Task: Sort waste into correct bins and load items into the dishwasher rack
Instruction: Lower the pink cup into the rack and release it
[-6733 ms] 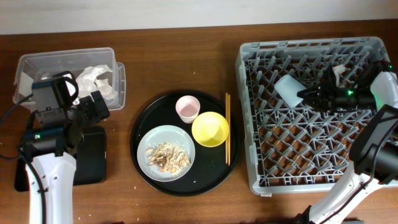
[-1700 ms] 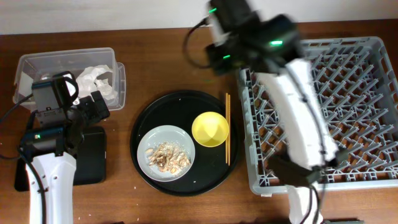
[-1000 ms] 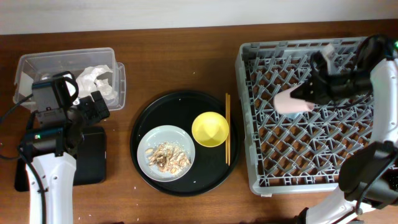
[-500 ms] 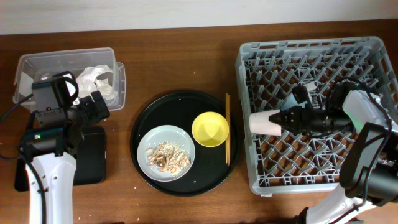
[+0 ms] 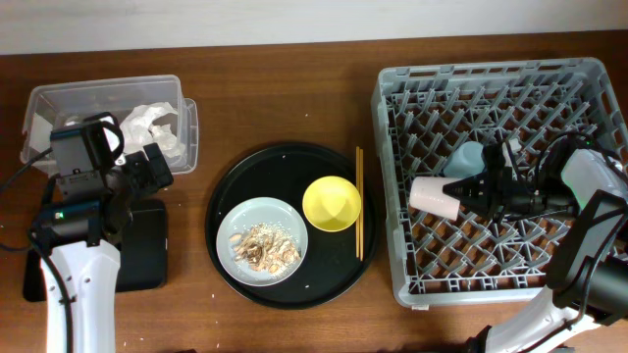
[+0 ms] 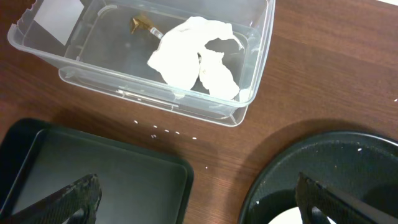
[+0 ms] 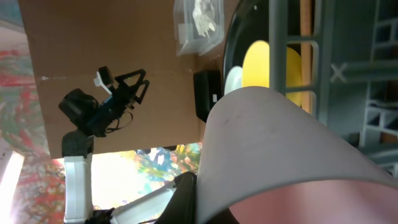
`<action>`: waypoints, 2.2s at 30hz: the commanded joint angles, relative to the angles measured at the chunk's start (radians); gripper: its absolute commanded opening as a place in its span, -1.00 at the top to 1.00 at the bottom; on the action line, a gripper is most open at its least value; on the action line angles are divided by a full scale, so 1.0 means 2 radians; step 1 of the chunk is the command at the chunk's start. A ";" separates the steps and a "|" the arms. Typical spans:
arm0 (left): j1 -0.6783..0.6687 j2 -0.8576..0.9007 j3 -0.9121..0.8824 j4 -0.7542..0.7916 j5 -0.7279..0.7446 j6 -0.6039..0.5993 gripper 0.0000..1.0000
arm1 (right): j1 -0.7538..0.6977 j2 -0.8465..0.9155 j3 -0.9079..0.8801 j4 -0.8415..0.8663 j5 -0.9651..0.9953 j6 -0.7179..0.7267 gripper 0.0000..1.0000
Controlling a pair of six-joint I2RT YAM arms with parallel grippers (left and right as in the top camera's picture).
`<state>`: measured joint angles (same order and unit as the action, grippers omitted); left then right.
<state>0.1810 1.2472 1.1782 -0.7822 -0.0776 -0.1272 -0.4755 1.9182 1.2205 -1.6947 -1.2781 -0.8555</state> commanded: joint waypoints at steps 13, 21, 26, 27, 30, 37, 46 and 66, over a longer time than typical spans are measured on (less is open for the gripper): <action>0.002 -0.003 0.001 0.001 0.003 0.004 -0.98 | 0.016 0.037 -0.011 0.039 -0.005 -0.035 0.92; 0.002 -0.003 0.001 0.001 0.003 0.004 -0.98 | -0.002 0.036 -0.003 0.025 0.048 -0.030 0.43; 0.002 -0.003 0.001 0.001 0.003 0.004 -0.98 | -0.012 0.036 0.011 0.025 0.066 -0.020 0.59; 0.002 -0.003 0.001 0.001 0.003 0.004 -0.98 | -0.015 0.036 0.011 0.028 0.074 -0.012 0.64; 0.002 -0.003 0.001 0.001 0.003 0.004 -0.98 | -0.021 0.036 0.011 0.061 0.114 0.034 0.84; 0.002 -0.003 0.001 0.001 0.003 0.004 -0.98 | -0.022 0.025 0.011 0.087 0.143 0.094 0.88; 0.003 -0.003 0.001 0.001 0.003 0.004 -0.98 | -0.022 -0.147 0.011 0.104 0.203 0.220 0.75; 0.002 -0.003 0.001 0.001 0.003 0.004 -0.98 | 0.267 -0.149 0.011 0.400 0.613 0.576 0.92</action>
<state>0.1810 1.2472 1.1782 -0.7822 -0.0776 -0.1272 0.0559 1.6211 1.2381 -0.8909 -0.1001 0.2832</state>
